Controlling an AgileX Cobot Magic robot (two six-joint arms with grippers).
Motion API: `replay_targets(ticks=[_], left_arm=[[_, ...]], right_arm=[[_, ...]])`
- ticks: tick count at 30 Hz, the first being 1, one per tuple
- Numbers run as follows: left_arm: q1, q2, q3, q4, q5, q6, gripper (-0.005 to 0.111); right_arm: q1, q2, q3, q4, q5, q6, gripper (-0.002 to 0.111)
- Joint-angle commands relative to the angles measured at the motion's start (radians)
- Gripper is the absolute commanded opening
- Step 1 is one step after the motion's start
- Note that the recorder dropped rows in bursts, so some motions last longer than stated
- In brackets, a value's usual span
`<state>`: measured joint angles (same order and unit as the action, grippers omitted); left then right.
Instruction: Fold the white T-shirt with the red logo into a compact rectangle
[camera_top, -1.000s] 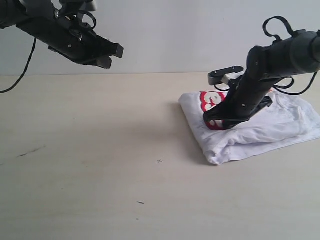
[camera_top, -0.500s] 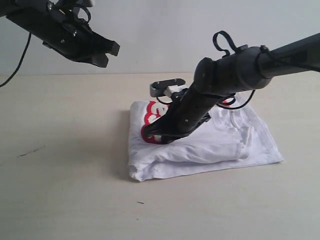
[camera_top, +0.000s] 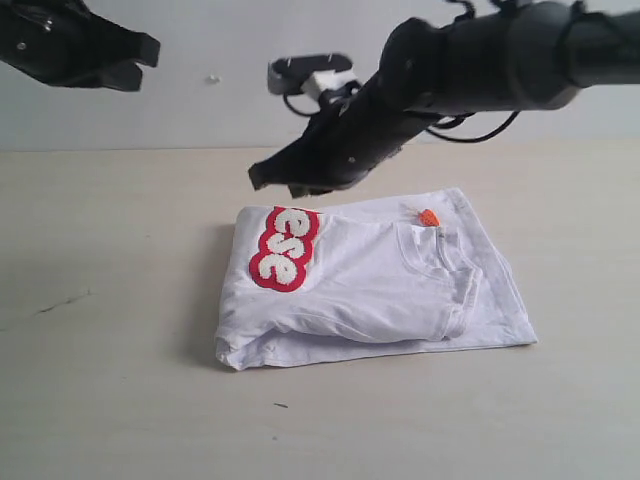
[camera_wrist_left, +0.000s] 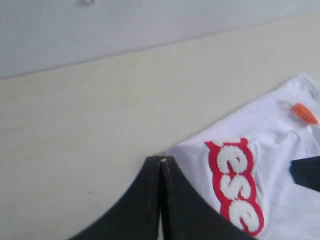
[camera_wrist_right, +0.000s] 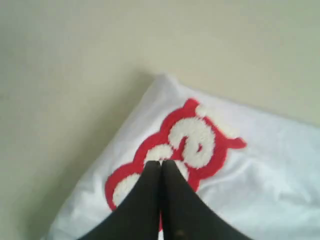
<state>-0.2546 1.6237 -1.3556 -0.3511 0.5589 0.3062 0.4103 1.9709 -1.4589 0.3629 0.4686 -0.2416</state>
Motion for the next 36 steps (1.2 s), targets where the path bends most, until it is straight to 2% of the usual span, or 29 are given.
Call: replay_targets(ticks=[1, 4, 7, 13, 16, 27, 36], left_arm=[[0.027, -0.128, 0.077, -0.024, -0.134, 0.0, 0.0], [0.027, -0.216, 0.144, -0.037, -0.216, 0.0, 0.0], [0.025, -0.309, 0.228, -0.113, -0.311, 0.0, 0.0], [0.025, -0.523, 0.464, -0.101, -0.503, 0.003, 0.0], [0.025, -0.623, 0.552, -0.108, -0.544, 0.0, 0.0], [0.025, -0.947, 0.69, -0.111, -0.516, 0.0, 0.0], [0.025, -1.056, 0.7, -0.104, -0.467, 0.002, 0.0]], right_arm=[[-0.006, -0.174, 0.176, -0.027, -0.201, 0.019, 0.0], [-0.006, -0.272, 0.27, -0.027, -0.271, 0.017, 0.0], [-0.006, -0.35, 0.32, -0.032, -0.315, 0.015, 0.0], [-0.006, -0.429, 0.327, -0.032, -0.319, 0.0, 0.0], [-0.006, -0.445, 0.327, -0.032, -0.303, 0.0, 0.0], [-0.006, -0.447, 0.327, -0.032, -0.284, 0.0, 0.0], [-0.006, -0.447, 0.327, -0.032, -0.284, 0.004, 0.0]])
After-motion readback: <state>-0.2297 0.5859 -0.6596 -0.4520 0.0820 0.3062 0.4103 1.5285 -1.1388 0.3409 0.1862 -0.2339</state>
